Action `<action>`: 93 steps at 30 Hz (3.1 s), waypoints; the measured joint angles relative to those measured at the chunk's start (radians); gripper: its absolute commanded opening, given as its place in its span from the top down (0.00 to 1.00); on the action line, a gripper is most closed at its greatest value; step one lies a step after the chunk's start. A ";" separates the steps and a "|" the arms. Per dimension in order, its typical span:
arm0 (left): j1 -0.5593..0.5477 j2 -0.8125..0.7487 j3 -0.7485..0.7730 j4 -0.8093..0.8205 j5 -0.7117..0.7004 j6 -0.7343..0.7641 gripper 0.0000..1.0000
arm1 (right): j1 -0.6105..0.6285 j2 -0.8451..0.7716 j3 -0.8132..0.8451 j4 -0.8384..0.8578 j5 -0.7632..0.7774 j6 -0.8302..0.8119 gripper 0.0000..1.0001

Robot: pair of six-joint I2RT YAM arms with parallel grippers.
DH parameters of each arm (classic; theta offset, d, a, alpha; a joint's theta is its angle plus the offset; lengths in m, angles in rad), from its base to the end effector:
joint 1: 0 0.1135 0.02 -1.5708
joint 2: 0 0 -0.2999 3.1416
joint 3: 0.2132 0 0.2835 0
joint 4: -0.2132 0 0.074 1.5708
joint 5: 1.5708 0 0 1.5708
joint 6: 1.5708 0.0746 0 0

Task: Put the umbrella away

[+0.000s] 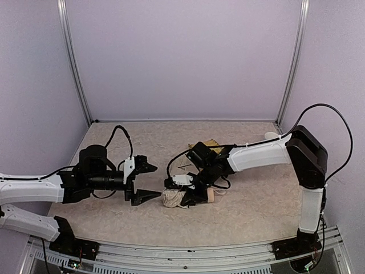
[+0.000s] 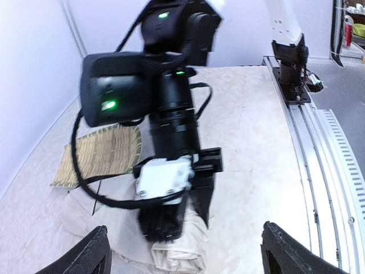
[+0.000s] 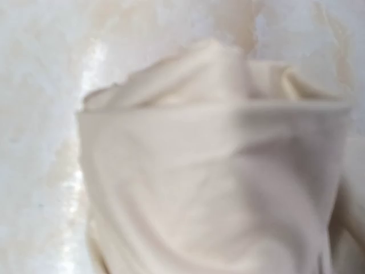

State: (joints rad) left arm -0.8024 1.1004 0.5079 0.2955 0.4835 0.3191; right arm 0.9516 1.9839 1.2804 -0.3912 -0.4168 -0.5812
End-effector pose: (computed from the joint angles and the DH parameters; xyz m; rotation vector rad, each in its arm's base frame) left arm 0.1706 -0.2264 0.2349 1.2874 1.4066 -0.7811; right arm 0.2399 0.3886 0.1283 -1.9523 1.8302 0.6749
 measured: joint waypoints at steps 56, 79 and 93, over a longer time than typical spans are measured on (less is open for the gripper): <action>-0.161 0.760 0.569 -0.619 -0.199 0.187 0.94 | -0.129 -0.483 -0.449 0.236 -0.087 0.313 0.25; -0.130 0.757 0.579 -0.723 -0.195 0.148 0.82 | -0.023 -0.282 -0.382 0.103 0.435 0.864 0.57; -0.084 0.778 0.603 -0.760 -0.102 0.115 0.84 | -0.026 -0.465 -0.476 0.173 0.412 0.711 0.32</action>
State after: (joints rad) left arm -0.8867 1.8786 1.1110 -0.4641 0.3813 0.4343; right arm 0.9257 1.5192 0.8047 -0.2180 -0.0044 0.1299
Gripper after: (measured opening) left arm 0.316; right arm 0.619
